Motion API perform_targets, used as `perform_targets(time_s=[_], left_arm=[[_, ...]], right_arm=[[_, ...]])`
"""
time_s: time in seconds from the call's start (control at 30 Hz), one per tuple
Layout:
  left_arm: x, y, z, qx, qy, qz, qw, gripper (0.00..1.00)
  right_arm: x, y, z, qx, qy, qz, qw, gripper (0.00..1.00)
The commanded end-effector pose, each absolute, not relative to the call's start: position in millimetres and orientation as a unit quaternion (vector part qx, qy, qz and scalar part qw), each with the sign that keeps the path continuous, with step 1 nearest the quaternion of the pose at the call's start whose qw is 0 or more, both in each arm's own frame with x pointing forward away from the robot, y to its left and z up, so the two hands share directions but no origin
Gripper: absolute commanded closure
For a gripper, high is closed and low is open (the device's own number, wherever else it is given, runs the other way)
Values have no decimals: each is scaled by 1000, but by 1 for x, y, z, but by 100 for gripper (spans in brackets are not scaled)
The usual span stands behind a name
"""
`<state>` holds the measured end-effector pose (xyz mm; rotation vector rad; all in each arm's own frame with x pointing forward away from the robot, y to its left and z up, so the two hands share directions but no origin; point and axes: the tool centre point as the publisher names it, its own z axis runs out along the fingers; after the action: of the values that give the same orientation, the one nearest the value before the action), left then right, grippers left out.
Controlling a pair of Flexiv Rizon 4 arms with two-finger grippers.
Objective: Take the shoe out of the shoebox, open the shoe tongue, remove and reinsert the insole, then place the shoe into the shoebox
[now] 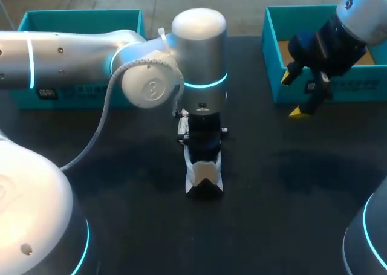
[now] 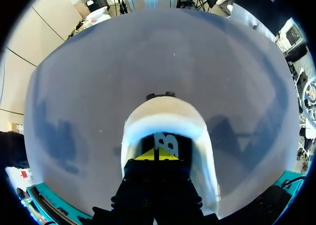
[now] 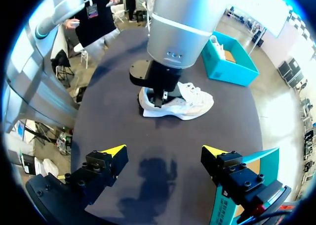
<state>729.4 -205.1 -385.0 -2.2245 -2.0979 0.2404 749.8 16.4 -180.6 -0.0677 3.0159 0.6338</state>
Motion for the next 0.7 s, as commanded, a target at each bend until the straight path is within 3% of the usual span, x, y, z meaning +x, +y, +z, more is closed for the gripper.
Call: perform_targets(time_s=[0.03, 0.5, 0.7], left_arm=[[723, -204, -391, -725, -681, 88, 49, 100], [715, -196, -400, -733, -672, 86, 68, 100], [735, -194, -377, -730, -682, 34, 7, 100]], right_arm=[[751, 17, -181, -21, 978, 204, 29, 0], [751, 17, -181, -21, 978, 204, 29, 0], [751, 17, -181, -21, 978, 204, 29, 0]])
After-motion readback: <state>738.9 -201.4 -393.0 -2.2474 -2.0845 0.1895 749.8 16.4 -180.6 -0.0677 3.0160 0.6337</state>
